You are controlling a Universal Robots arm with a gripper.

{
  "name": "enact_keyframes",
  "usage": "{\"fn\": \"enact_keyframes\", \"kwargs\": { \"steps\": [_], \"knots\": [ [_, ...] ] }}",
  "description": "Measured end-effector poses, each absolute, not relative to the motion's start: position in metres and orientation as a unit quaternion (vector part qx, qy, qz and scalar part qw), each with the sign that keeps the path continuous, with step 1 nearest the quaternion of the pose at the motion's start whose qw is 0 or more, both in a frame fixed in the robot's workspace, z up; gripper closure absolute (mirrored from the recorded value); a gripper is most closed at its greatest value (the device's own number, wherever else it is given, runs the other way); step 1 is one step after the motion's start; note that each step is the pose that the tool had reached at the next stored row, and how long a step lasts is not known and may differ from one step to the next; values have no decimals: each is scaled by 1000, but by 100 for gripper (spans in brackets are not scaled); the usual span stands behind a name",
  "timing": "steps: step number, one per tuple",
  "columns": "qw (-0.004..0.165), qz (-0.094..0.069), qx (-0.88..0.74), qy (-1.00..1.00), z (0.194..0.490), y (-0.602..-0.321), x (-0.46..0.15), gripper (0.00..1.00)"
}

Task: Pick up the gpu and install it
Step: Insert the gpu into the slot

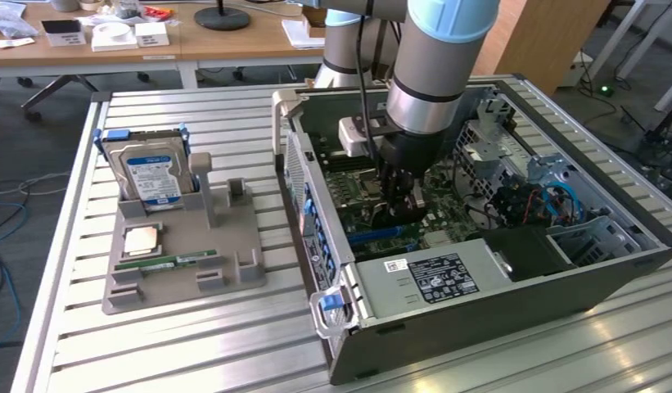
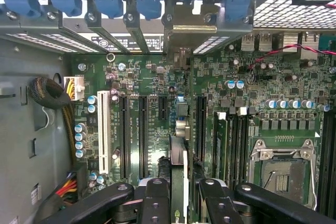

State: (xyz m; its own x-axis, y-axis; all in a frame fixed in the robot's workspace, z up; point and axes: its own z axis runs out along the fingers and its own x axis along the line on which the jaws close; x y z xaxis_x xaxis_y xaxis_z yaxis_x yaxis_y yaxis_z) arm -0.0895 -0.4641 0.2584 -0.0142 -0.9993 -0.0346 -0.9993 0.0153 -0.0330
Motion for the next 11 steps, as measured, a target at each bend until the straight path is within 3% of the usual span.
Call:
{"fn": "enact_keyframes", "kwargs": {
  "steps": [11],
  "knots": [
    [24,0,-702,712,258,-464,-91,74]
  ]
}}
